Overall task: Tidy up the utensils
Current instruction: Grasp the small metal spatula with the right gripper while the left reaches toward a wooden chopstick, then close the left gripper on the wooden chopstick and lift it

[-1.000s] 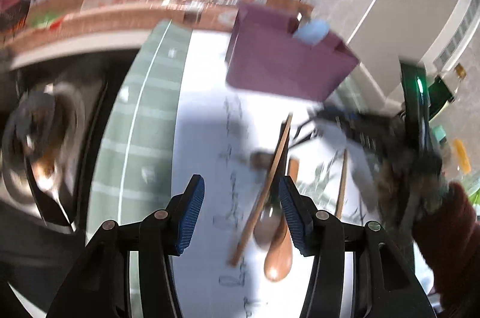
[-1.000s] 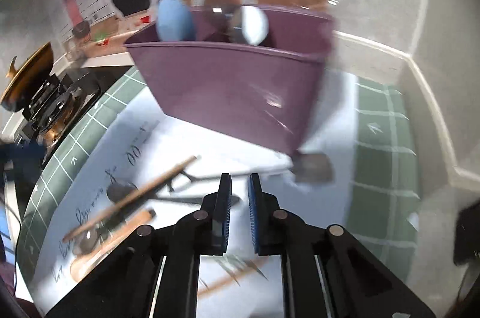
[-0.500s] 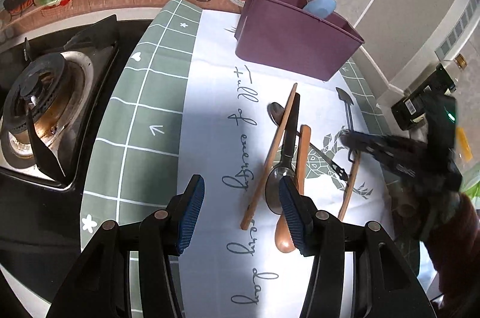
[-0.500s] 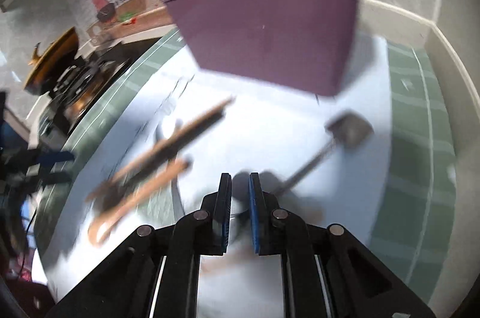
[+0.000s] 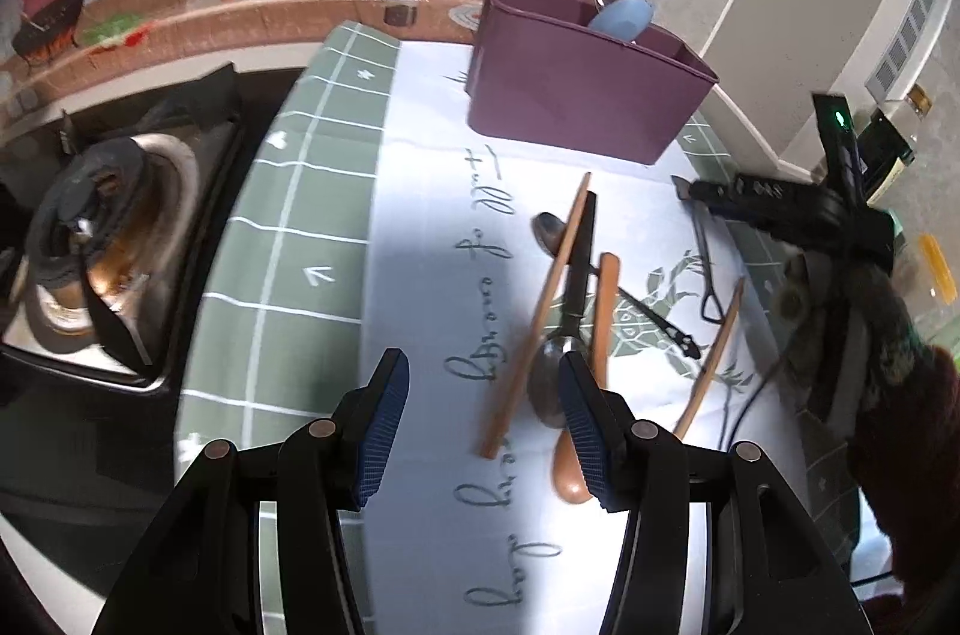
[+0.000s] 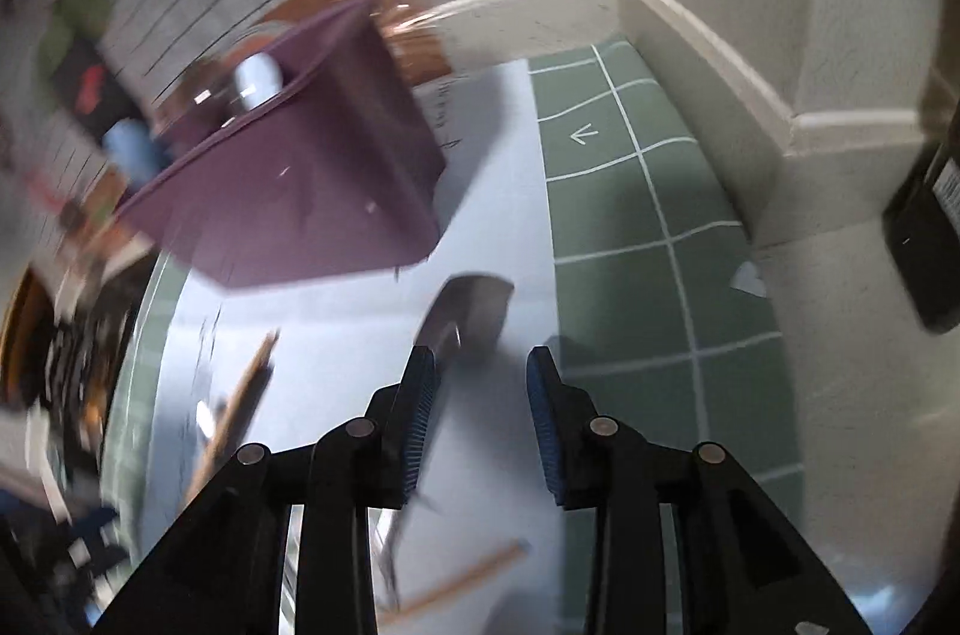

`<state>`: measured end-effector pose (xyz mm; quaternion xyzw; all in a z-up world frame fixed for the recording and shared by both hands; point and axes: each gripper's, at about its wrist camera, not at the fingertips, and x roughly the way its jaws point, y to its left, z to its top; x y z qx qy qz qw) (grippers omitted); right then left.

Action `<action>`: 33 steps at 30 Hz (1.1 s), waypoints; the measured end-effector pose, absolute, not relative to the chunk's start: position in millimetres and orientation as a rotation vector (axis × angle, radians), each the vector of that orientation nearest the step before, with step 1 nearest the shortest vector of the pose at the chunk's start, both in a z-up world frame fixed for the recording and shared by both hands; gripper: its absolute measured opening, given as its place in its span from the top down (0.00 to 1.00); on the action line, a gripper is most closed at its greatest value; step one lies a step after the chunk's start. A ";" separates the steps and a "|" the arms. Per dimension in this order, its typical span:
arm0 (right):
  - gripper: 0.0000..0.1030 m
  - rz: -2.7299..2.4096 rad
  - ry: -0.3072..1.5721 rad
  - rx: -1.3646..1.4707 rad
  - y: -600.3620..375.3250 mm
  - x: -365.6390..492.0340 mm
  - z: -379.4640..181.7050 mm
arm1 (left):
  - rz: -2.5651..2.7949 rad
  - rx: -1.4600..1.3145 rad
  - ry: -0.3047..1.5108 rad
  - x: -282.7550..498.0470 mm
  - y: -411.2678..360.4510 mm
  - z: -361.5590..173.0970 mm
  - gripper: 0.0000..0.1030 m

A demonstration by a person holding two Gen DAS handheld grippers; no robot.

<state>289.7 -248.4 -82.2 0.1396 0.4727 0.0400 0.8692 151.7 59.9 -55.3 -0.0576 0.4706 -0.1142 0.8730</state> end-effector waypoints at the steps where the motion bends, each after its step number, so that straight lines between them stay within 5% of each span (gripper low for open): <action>1: 0.70 0.074 0.986 0.278 -242.5 292.2 -82.1 | -0.237 -0.115 0.982 150.1 61.4 -54.6 0.49; 7: 0.65 0.017 0.994 0.005 -200.0 306.4 -83.6 | -0.259 -0.094 1.008 148.1 59.7 -60.2 0.47; 14: 0.72 0.151 1.000 0.002 -211.2 277.0 -74.3 | -0.404 -0.080 1.067 169.1 33.2 -64.2 0.48; 16: 0.72 0.193 0.986 0.007 -216.8 258.3 -67.9 | -0.434 -0.051 1.076 179.9 25.6 -64.9 0.74; 18: 0.72 0.228 0.968 -0.006 -221.3 238.5 -61.0 | -0.429 0.014 1.071 191.2 17.7 -64.1 0.83; 33: 0.71 0.250 0.905 0.006 -244.1 186.4 -41.4 | -0.439 0.186 1.170 239.9 -18.5 -85.3 0.83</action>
